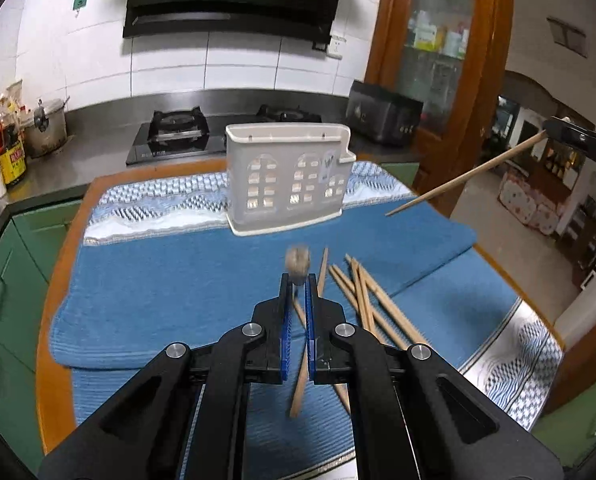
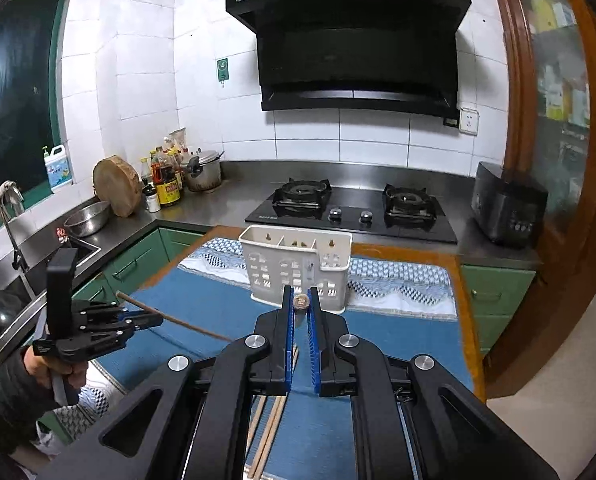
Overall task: Organize utensils
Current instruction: 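Lift both held chopsticks upright and carry them over the white holder, then lower both chopsticks into the white holder and open both tools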
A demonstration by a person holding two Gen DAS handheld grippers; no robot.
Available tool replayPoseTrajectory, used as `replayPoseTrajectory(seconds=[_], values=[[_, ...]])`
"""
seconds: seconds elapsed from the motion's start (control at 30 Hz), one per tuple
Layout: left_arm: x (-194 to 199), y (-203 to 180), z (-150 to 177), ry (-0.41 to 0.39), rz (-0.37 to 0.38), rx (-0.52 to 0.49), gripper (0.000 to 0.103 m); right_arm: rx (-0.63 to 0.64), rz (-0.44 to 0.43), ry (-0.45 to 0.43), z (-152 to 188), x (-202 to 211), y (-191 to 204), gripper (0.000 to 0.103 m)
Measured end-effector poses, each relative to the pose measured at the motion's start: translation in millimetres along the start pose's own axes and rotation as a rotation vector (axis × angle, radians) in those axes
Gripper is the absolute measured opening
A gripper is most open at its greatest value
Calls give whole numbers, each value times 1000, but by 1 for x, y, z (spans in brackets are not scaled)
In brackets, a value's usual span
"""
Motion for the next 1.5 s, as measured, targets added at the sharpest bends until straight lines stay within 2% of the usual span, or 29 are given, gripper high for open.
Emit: replayPoseTrajectory(seconds=[0.27, 0.5, 0.77, 1.0, 1.13, 1.5], values=[[9, -1, -40, -63, -7, -4, 4, 47, -2, -11, -48, -10, 2, 7], [16, 2, -97, -143, -20, -14, 4, 85, 41, 8, -82, -35, -2, 7], [17, 4, -183, -263, -63, -32, 4, 77, 54, 53, -94, -76, -16, 7], [-16, 13, -233, -313, -131, -34, 4, 63, 43, 71, -99, -107, -29, 7], [-38, 22, -240, -318, -148, -13, 4, 64, 41, 82, -99, -122, -33, 7], [-96, 36, -218, -172, -151, -2, 4, 66, 27, 153, -94, -155, -34, 7]])
Point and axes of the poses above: each gripper's, at about its wrist camera, not at the fingertips, and x roughly against the way its jaws point, y to its left, z to its underside, the point moved 3 cm from there along -x, roughly the way its jaws point, and after that the axes turned 4 degrees about -x, right-handed, at the moved point
